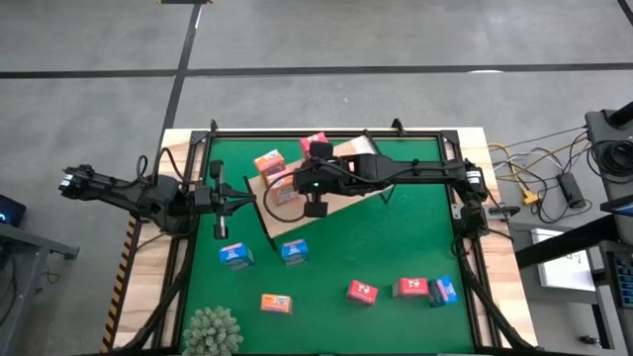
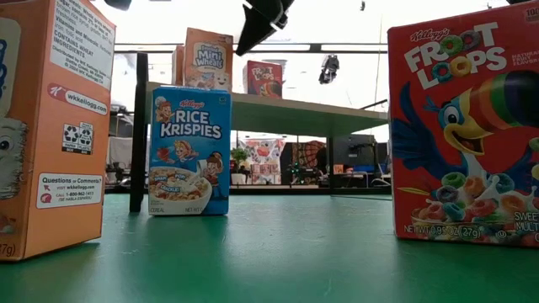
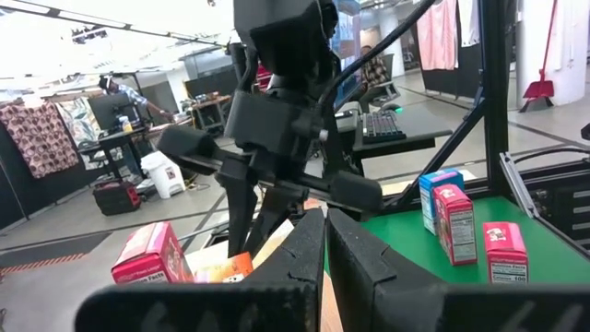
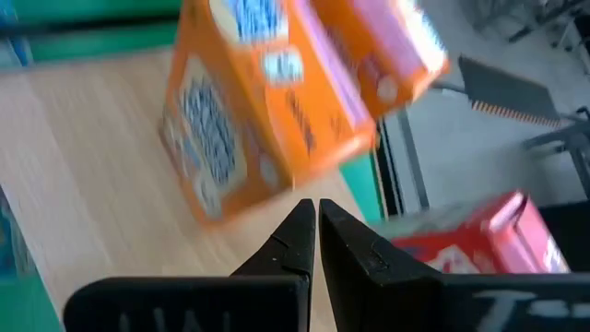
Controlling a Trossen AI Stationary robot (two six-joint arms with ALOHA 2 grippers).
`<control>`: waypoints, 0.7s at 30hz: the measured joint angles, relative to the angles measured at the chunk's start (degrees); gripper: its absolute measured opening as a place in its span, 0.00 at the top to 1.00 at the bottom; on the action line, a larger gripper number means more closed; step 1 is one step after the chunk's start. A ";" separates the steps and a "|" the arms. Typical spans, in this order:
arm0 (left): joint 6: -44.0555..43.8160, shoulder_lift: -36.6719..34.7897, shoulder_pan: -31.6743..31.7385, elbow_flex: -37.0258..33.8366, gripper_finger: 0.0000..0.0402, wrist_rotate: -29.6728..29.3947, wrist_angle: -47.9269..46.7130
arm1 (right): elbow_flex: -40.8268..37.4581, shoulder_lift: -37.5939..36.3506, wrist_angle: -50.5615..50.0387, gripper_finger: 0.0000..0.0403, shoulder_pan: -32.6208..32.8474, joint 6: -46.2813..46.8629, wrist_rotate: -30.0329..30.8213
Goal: Stack cereal on shelf
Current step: Put the right orange cereal box on the shelf aligned with the other orange cereal box
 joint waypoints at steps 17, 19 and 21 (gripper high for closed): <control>-0.02 0.00 0.00 0.13 1.00 0.00 0.13 | -1.85 0.00 6.45 0.98 0.00 -3.07 -0.03; -0.14 0.00 0.00 0.16 1.00 0.00 0.12 | -2.42 0.00 7.65 0.98 0.00 -3.85 -0.05; -0.17 -0.01 0.00 0.17 1.00 0.00 0.11 | -2.87 0.00 8.11 0.98 0.00 -4.06 -0.03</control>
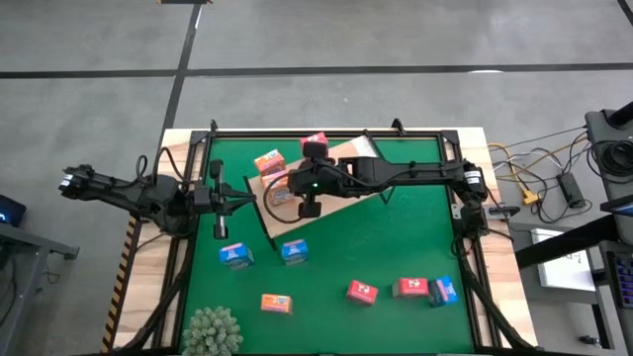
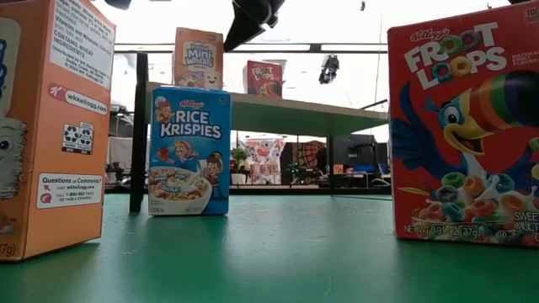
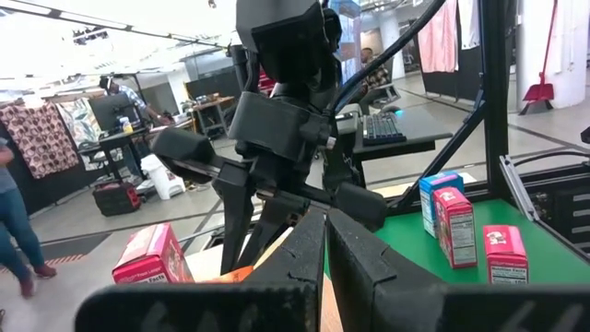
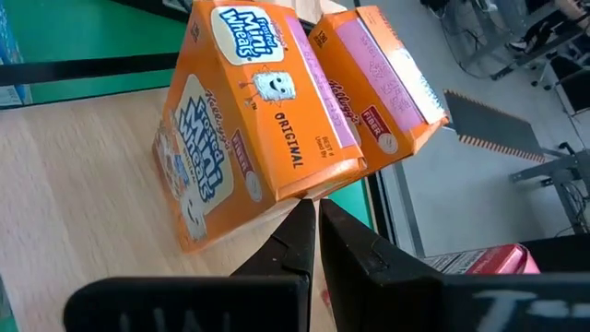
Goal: Stack cereal on shelf
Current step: Put the right orange cereal box on the shelf aligned with the other orange cereal box
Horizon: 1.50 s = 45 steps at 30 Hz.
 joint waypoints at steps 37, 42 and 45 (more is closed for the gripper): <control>-2.40 -0.24 0.00 0.50 1.00 0.00 -3.23 | -19.97 -1.99 30.85 0.98 5.36 -1.42 -1.95; -2.60 -0.23 -0.01 0.50 1.00 0.00 -3.23 | -19.97 -1.99 30.85 0.98 3.77 -0.98 -1.53; -2.60 -0.24 0.00 0.50 1.00 0.00 -3.21 | -19.99 -1.99 30.84 0.98 3.11 -0.88 -1.42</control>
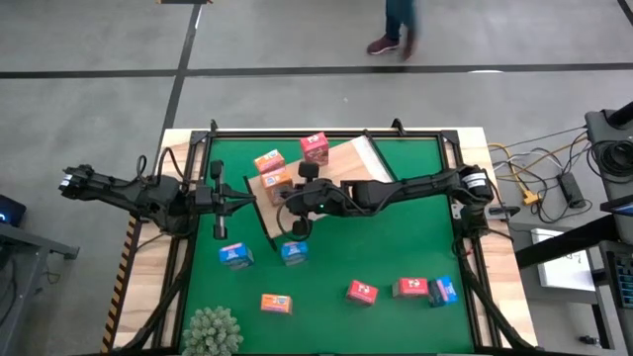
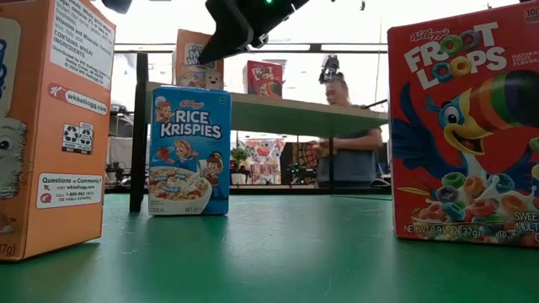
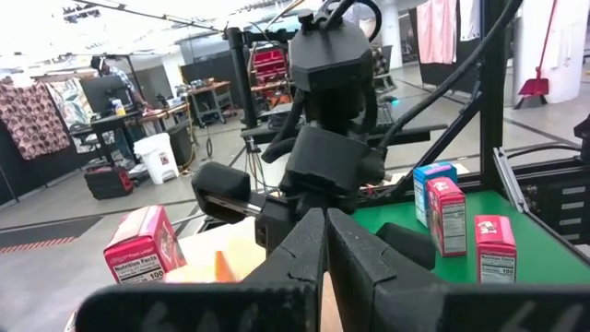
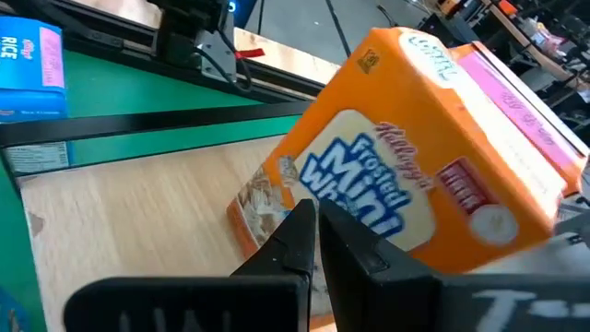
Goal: Stack cereal on shelf
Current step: Put the right orange cereal box on the shelf aligned with the other orange cereal box, then put the left red cereal box on the shelf aligned with the other red cereal box
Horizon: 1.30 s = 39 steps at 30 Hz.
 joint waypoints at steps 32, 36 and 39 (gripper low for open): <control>-0.17 0.15 0.00 -0.02 1.00 0.00 0.24 | -0.07 -9.36 -12.96 0.98 8.86 16.90 -6.31; -1.04 0.39 0.00 -0.02 1.00 0.00 0.10 | 0.14 -10.77 -17.33 0.98 10.76 28.07 -10.15; -1.36 0.44 0.00 -0.02 1.00 0.00 0.20 | 2.39 -10.79 -22.30 0.98 12.13 37.87 -13.56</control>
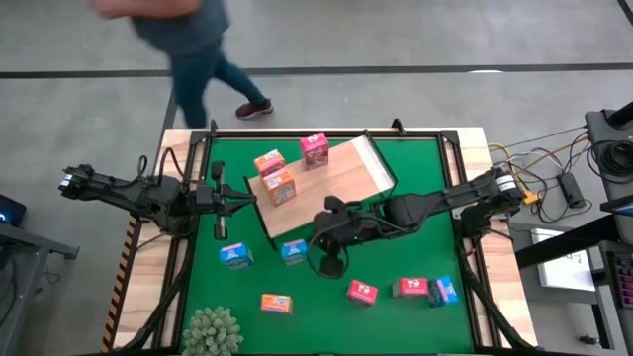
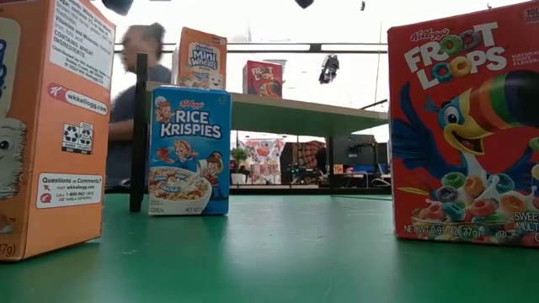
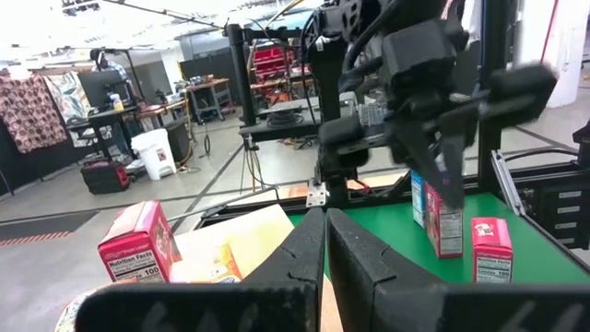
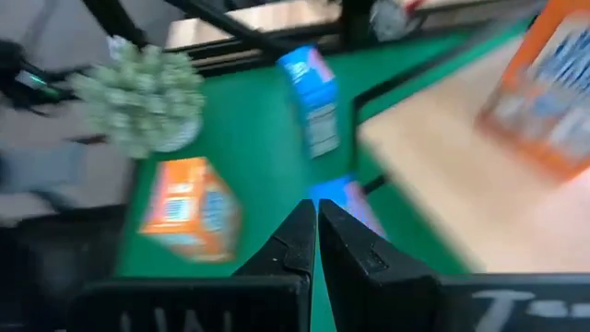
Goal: Stack cereal on shelf
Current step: Put the left red cereal box on the shelf aligned with the other red cereal box
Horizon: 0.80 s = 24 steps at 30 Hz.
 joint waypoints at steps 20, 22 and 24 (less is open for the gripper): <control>3.11 0.00 0.00 0.00 1.00 0.00 1.90 | 10.82 5.31 -42.36 0.98 9.55 41.47 -14.01; 3.16 -0.16 0.00 0.00 1.00 0.00 1.88 | 10.19 5.46 -41.74 0.98 11.04 41.77 -13.29; 3.35 -0.24 0.00 0.00 1.00 0.00 1.92 | 9.55 5.55 -41.76 0.98 12.58 41.55 -11.62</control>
